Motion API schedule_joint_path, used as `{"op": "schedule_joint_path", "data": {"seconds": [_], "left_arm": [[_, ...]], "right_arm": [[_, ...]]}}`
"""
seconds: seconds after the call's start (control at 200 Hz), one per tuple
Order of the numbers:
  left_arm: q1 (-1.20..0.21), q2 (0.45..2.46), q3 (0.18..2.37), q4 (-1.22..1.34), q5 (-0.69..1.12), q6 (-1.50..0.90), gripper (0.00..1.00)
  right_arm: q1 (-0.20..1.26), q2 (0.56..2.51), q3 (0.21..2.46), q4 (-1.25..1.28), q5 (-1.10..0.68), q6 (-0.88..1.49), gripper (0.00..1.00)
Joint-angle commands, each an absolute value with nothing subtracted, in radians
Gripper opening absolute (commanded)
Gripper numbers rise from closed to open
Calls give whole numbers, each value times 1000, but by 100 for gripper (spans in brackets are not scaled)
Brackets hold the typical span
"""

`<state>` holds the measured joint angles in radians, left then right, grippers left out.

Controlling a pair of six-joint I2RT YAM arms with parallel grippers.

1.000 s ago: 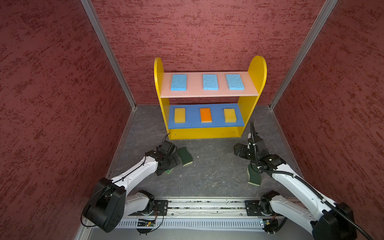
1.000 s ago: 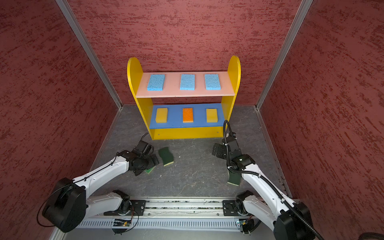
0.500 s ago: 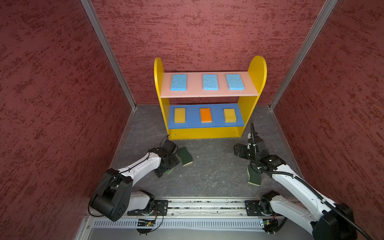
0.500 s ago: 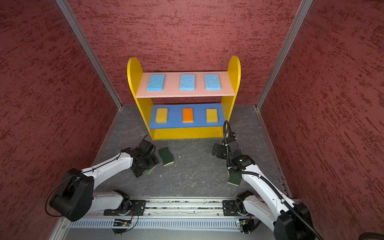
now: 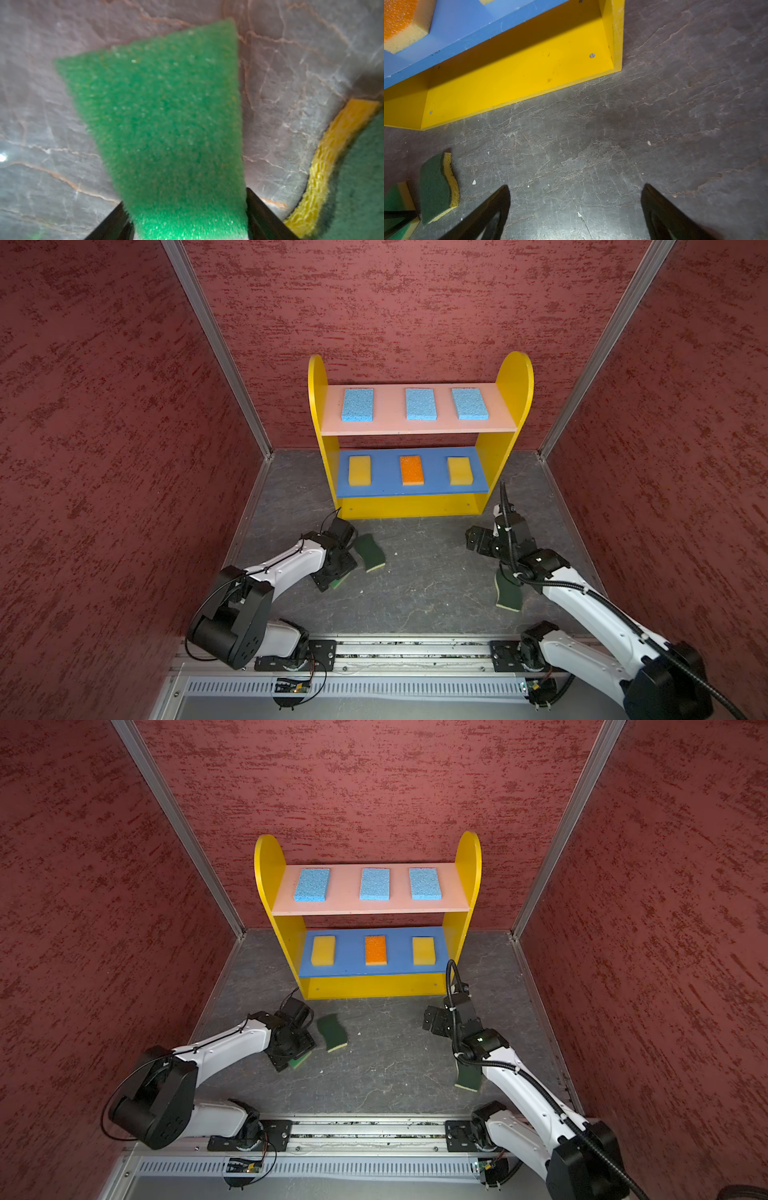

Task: Arrange cleaning sponges on a shelf
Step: Move several cleaning sponges to the center of the table, then pick up the cleaning sponge from the center of the table.

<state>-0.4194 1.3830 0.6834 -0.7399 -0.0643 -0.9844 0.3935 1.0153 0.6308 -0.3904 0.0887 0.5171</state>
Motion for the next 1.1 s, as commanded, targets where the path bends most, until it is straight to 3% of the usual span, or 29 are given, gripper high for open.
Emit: {"op": "schedule_joint_path", "data": {"seconds": [0.0, 0.09, 0.641, 0.902, 1.092], "left_arm": [[-439, 1376, 665, -727, -89, -948, 65], [-457, 1364, 660, -717, -103, -911, 58], [-539, 1600, 879, -601, -25, -463, 53], [-685, 1695, 971, -588, -16, -406, 52], [-688, 1655, 958, -566, -40, -448, 50]], "right_arm": [[383, 1031, 626, -351, 61, 507, 99], [383, 1043, 627, -342, 47, 509, 99], [383, 992, 622, -382, 61, 509, 99], [383, 971, 618, -391, 68, 509, 99], [383, 971, 619, -393, 63, 509, 99]]}}
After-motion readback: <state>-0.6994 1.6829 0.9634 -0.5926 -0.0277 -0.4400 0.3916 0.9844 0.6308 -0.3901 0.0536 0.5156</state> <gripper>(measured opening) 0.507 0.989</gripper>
